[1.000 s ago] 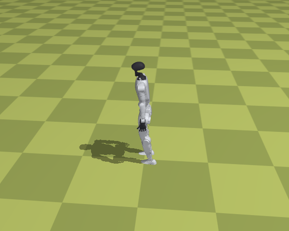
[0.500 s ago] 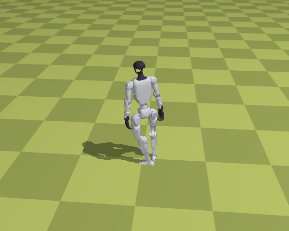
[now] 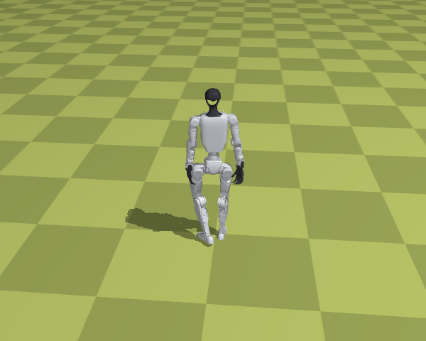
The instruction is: In place motions
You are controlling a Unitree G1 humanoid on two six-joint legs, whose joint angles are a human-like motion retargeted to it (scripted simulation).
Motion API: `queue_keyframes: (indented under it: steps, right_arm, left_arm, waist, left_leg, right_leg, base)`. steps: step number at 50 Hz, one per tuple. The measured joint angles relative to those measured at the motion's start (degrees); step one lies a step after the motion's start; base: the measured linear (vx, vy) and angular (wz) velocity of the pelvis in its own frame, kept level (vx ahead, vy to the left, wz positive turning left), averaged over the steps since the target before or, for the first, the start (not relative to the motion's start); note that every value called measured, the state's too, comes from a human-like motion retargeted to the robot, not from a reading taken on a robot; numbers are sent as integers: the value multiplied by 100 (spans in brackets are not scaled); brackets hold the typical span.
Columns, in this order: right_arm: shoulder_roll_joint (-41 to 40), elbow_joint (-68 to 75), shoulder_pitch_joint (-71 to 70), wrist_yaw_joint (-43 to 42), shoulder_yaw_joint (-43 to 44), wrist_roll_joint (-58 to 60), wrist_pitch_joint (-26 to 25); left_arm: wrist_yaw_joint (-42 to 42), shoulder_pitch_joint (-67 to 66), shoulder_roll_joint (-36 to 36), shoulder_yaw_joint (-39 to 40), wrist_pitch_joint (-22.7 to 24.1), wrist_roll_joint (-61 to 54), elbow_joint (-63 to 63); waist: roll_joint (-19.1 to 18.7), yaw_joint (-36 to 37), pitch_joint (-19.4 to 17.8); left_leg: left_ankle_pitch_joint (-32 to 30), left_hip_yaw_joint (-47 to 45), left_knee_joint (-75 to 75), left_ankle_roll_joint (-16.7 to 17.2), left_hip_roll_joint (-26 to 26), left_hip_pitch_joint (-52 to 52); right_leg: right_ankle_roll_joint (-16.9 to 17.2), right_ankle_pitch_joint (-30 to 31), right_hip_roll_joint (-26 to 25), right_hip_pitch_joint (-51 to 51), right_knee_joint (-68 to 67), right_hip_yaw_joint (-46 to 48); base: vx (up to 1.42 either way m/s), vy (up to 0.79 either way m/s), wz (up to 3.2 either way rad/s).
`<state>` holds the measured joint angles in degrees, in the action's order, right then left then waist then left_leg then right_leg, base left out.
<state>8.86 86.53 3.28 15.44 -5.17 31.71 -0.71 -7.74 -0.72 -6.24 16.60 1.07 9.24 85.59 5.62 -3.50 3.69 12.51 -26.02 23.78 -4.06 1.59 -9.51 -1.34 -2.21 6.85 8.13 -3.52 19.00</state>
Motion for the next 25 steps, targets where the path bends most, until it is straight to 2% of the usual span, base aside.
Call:
queue_keyframes:
  steps: [2,3,5,7,10,13,15,19,20,22,25]
  right_arm:
    - [19,-56,-20,7,-13,-3,21]
    - [35,-82,-44,31,-5,-2,22]
    - [48,-128,-60,61,3,31,4]
    - [-2,-189,-27,31,-17,2,-14]
    - [-82,-212,-5,21,57,-313,50]
    - [-72,-249,121,152,82,-437,99]
    - [-32,-260,181,154,63,-375,98]
    - [27,-149,181,-4,109,-213,-11]
    - [42,-127,171,-3,98,-226,-32]
    - [49,-129,189,24,136,-389,-19]
    - [43,-148,217,51,213,-670,16]
  left_arm:
    - [0,-44,53,-10,16,-9,15]
    - [-11,-58,80,-14,21,5,25]
    - [-21,-128,122,2,27,50,62]
    - [-32,-200,122,59,20,88,143]
    - [-27,-217,73,44,-11,129,206]
    - [-17,-205,51,29,-48,158,210]
    - [-11,-185,49,53,-46,168,147]
    - [-85,-188,49,-28,-12,172,-40]
    - [-94,-177,37,-29,-15,202,-59]
    - [-74,-136,10,-104,-24,265,-101]
    - [-72,-60,-35,-259,-13,308,-206]
  waist:
    - [-163,172,-88]
    - [-263,232,-138]
    - [-430,49,-55]
    - [-527,17,-17]
    - [-548,-294,-73]
    - [-568,144,6]
    - [-545,575,38]
    - [-760,99,79]
    - [-792,186,106]
    - [-893,75,43]
    - [-987,-174,-154]
  left_leg:
    - [-235,406,-708,-48,206,-22]
    - [-618,649,-1016,-199,295,-32]
    - [-468,990,-1120,-181,435,-11]
    - [-518,548,-1239,-50,122,44]
    - [-574,969,-1368,179,121,181]
    - [-575,681,-1625,58,147,273]
    - [-565,417,-1718,103,98,315]
    - [-692,1257,-1707,156,88,128]
    - [-711,1263,-1714,182,42,76]
    - [-821,1672,-1685,214,-6,-12]
    - [-1018,2494,-1589,223,71,-135]
  right_leg:
    - [-24,-5,-220,-49,-2,-109]
    - [-36,-7,-340,-100,15,-141]
    - [-17,-35,-436,-113,45,4]
    - [-24,-39,-564,-115,57,-69]
    - [-42,-126,-568,-259,85,212]
    - [-5,-236,-611,-214,-40,-122]
    - [19,-339,-660,-185,-156,-462]
    - [98,-457,-580,-13,-571,151]
    - [164,-519,-597,75,-759,-10]
    - [-10,-497,-733,244,-1043,-421]
    - [-24,-402,-1026,433,-1291,-1824]
  base:
    - [-2,8,-94]
    - [3,6,-54]
    - [6,4,-3]
    - [4,-2,-24]
    - [-1,-4,53]
    - [3,0,-67]
    - [2,1,-90]
    - [-1,0,142]
    - [-5,0,80]
    - [-6,-1,144]
    - [-8,0,242]
